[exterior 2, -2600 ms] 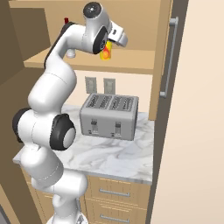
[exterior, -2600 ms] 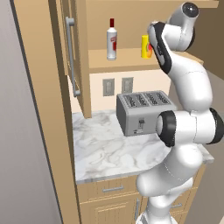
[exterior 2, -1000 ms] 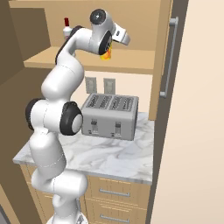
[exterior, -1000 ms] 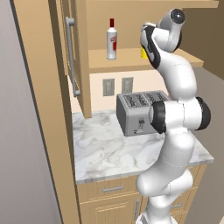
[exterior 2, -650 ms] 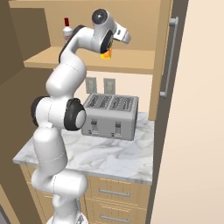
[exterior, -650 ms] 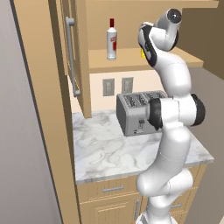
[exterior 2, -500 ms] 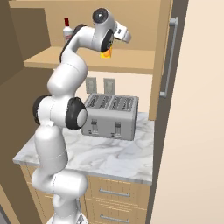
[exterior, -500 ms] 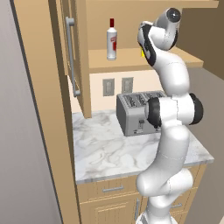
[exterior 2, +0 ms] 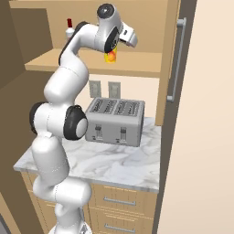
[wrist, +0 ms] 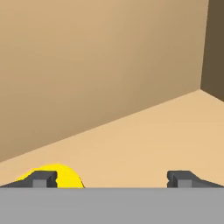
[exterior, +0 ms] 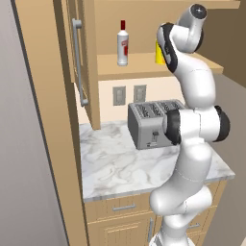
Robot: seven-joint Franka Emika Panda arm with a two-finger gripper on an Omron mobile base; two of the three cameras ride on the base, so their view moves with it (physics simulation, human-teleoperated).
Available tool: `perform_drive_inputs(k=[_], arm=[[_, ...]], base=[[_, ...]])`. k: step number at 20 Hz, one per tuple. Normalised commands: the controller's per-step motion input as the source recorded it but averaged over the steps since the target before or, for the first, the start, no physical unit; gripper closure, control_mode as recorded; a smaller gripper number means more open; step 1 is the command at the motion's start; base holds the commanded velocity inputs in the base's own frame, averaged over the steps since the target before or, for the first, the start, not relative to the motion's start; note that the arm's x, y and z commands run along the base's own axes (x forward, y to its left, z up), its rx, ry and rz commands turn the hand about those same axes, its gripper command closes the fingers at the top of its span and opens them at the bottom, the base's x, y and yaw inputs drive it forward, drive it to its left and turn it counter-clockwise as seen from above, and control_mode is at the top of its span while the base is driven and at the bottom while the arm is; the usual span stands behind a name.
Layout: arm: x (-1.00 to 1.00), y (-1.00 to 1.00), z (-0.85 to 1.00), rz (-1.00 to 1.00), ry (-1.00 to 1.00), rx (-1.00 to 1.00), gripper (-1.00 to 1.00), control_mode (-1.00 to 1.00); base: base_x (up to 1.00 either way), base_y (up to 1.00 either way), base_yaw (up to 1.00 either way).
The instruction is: Open the cabinet directly in front. Then move the liquor and the cup to the dining counter with the candle on it.
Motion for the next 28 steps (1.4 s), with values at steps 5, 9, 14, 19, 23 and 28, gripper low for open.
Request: perform_drive_inputs(k=[5, 9, 14, 19, 23, 28], arm=[[0.0, 0.0, -0.09, 0.0, 0.0, 0.0, -1.0, -1.0], [-0.15, 0.0, -0.37, 0.0, 0.0, -0.02, -1.0, -1.0], [-0.48, 0.0, -0.32, 0.0, 0.0, -0.01, -1.0, -1.0], [-0.46, -0.03, -0.12, 0.0, 0.0, 0.0, 1.0, -1.0], [0.0, 0.0, 0.0, 0.0, 0.01, 0.0, 1.0, -1.0], [0.02, 0.0, 0.09, 0.0, -0.15, 0.0, 1.0, -1.0]], base=[[0.0, 0.0, 0.0], [0.0, 0.0, 0.0], [0.0, 0.0, 0.0], [0.0, 0.0, 0.0], [0.0, 0.0, 0.0], [0.0, 0.0, 0.0]])
